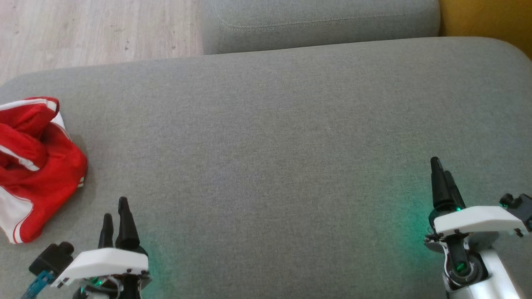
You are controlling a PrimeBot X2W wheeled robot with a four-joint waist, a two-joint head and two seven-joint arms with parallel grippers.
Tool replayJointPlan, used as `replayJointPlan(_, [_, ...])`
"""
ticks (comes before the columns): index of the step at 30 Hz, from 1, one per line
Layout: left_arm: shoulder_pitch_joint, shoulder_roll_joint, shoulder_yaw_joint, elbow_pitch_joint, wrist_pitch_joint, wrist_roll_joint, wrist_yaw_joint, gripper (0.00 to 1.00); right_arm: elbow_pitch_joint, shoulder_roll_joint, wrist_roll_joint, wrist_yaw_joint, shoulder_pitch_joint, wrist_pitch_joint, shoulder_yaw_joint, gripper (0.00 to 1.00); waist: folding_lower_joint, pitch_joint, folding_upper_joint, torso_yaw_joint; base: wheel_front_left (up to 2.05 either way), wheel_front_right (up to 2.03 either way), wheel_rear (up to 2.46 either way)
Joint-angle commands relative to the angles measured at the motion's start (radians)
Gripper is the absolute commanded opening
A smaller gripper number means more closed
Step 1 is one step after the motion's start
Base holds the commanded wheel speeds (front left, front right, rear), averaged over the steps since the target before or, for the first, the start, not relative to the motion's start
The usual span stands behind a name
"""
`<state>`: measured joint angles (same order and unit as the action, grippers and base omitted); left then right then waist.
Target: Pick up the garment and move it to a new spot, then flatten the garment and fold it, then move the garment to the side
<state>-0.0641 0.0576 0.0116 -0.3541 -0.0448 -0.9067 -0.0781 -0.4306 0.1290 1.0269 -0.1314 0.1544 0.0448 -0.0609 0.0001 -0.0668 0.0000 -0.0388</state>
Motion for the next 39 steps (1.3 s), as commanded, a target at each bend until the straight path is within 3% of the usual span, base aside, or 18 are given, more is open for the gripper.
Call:
replayJointPlan(1, [-0.05, 0.024, -0.005, 0.028, -0.011, 0.028, 0.006, 1.0, 0.026, 0.021, -0.024, 0.0, 0.056, 0.012, -0.015, 1.0, -0.0001, -0.001, 0.0, -0.001, 0.0, 0.0, 0.0])
replayJointPlan(23, [-0.095, 0.088, 0.094, 0.004, -0.079, 0.33, 0.051, 1.0, -0.046, 0.039, -0.314, 0.0, 0.152, 0.08, -0.14, 1.0, -0.0001, -0.019, 0.0, -0.013, 0.0, 0.0, 0.0])
replayJointPlan(39, [-0.059, 0.097, 0.116, -0.004, -0.124, 0.484, 0.096, 1.0, -0.081, 0.028, -0.522, 0.001, 0.126, 0.124, -0.135, 1.0, -0.0001, -0.014, 0.0, -0.039, 0.0, 0.0, 0.0])
